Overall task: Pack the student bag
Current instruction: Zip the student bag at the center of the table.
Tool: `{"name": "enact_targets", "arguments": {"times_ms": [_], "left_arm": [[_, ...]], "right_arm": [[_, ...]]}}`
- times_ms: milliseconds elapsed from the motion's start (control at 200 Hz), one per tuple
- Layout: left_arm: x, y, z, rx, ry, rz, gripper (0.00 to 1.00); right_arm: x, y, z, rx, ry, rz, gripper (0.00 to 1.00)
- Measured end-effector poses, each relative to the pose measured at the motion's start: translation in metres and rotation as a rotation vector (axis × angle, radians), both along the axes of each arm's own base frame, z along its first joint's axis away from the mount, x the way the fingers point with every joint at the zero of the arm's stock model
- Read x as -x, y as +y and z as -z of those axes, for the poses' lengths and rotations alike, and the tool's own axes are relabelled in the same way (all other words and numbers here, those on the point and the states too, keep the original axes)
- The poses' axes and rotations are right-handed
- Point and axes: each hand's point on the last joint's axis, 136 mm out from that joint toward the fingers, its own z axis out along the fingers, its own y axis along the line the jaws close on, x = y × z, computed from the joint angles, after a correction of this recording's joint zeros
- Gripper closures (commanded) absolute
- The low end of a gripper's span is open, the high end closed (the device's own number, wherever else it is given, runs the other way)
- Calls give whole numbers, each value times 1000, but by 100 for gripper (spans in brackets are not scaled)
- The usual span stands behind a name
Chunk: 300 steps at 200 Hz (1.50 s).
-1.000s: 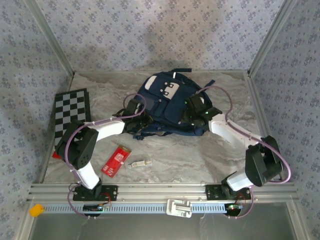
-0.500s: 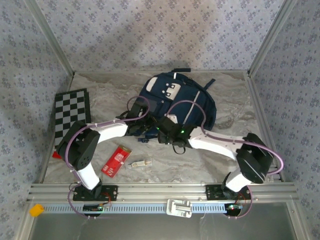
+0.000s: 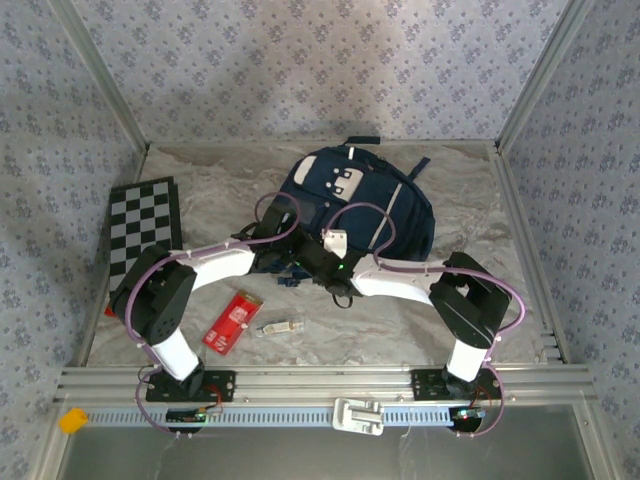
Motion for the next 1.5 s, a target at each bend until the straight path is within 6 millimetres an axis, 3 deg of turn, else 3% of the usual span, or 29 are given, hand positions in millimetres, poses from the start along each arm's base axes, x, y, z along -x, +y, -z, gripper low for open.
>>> {"name": "enact_targets", "arguments": {"times_ms": [385, 540, 620, 914, 1119, 1499], "left_arm": [[2, -1, -3, 6, -6, 3, 100], [2, -1, -3, 6, -6, 3, 100], [2, -1, -3, 7, -6, 3, 100], [3, -3, -12, 31, -10, 0, 100], [7, -7, -20, 46, -21, 12, 100], [8, -9, -23, 50, -27, 17, 100]], "right_arm": [[-6, -12, -7, 43, -36, 65, 69], [-8, -7, -7, 41, -38, 36, 67], [-10, -2, -6, 39, -43, 15, 61], [-12, -3, 4, 43, -100, 5, 63], [-17, -11, -1, 81, -157, 10, 67], [-17, -18, -12, 77, -187, 15, 89]]}}
